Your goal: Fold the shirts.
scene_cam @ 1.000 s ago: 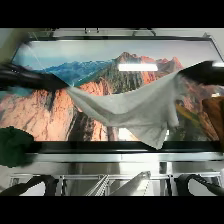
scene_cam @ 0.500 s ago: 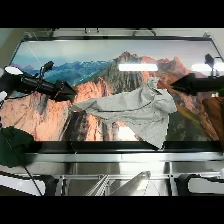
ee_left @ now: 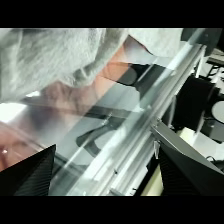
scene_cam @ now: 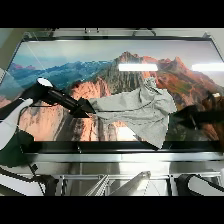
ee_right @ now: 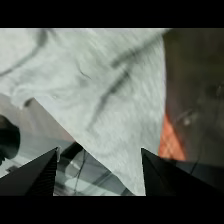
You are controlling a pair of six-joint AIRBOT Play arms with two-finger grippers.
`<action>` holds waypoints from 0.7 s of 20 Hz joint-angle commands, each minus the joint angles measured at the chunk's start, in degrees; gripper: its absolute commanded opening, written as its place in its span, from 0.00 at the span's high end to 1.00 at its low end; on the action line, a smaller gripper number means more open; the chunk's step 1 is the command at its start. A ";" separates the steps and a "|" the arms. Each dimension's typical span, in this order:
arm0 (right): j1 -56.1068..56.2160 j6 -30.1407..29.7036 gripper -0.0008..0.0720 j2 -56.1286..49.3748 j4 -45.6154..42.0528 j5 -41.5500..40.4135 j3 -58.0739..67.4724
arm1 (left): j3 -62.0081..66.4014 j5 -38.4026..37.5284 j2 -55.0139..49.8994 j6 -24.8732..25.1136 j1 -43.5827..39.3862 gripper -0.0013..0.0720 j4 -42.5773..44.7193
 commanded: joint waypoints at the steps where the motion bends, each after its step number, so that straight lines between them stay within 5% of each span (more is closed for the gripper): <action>1: 0.68 -0.07 0.21 1.81 -1.07 -4.48 -10.78 | -1.55 8.15 -0.46 0.55 -4.85 0.02 0.28; 10: 12.20 -0.02 0.22 1.75 1.38 -13.33 -15.52 | 10.25 8.13 -11.58 -4.13 -11.32 0.02 0.24; 11: 13.31 -0.04 0.22 1.73 2.43 -14.47 -15.52 | 12.02 8.24 -12.63 -4.61 -12.31 0.08 0.20; 12: 14.21 -0.11 0.30 1.73 3.39 -15.37 -15.52 | 13.97 8.20 -13.64 -4.68 -13.20 0.46 0.22; 13: 14.97 -0.57 0.65 1.73 4.17 -16.00 -15.52 | 15.76 7.93 -14.43 -4.68 -13.75 0.86 0.17; 14: 15.52 -1.75 0.89 1.73 5.09 -16.13 -15.50 | 17.66 6.99 -14.99 -4.68 -13.94 0.97 -0.22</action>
